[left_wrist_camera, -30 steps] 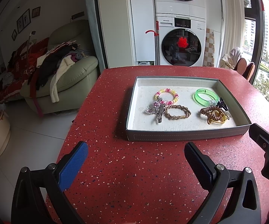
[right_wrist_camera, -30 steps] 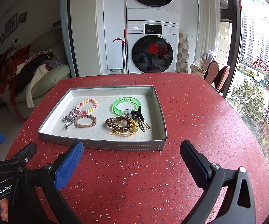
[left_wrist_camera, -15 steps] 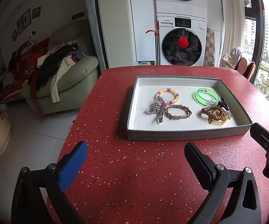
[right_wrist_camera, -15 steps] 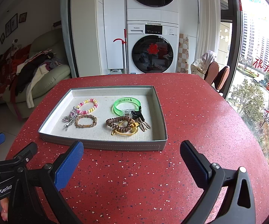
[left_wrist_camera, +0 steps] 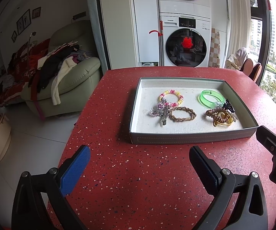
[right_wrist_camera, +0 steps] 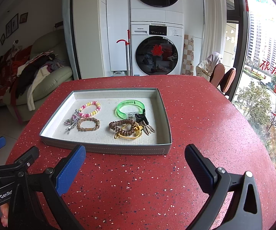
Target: Organize jewelry
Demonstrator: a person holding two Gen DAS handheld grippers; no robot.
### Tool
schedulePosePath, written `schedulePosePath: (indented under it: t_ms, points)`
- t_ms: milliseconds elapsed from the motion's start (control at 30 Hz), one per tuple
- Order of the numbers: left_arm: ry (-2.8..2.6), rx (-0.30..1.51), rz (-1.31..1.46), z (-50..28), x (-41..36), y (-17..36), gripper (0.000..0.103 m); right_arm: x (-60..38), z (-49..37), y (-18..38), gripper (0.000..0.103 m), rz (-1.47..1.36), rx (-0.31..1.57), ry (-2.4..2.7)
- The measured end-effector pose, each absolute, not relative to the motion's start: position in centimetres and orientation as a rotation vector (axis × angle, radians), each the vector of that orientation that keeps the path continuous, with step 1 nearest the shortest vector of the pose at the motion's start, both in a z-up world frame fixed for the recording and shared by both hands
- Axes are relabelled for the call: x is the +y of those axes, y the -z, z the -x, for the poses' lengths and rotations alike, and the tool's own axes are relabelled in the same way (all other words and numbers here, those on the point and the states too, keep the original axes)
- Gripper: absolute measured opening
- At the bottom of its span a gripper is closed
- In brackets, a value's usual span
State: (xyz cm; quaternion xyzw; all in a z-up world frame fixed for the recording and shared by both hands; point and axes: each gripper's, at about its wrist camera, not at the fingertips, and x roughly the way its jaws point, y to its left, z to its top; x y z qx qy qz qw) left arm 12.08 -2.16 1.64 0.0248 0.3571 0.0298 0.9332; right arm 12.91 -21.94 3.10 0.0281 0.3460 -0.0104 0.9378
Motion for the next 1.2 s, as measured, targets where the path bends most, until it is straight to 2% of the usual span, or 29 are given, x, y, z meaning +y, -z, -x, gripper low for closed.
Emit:
schedulePosePath:
  t_ms: [1200]
  points:
    - [-0.046,0.74,-0.057,-11.96,-2.33,-1.53,0.103,-21.96,-12.87,-3.18,0.103,-0.056,0.706,0.02]
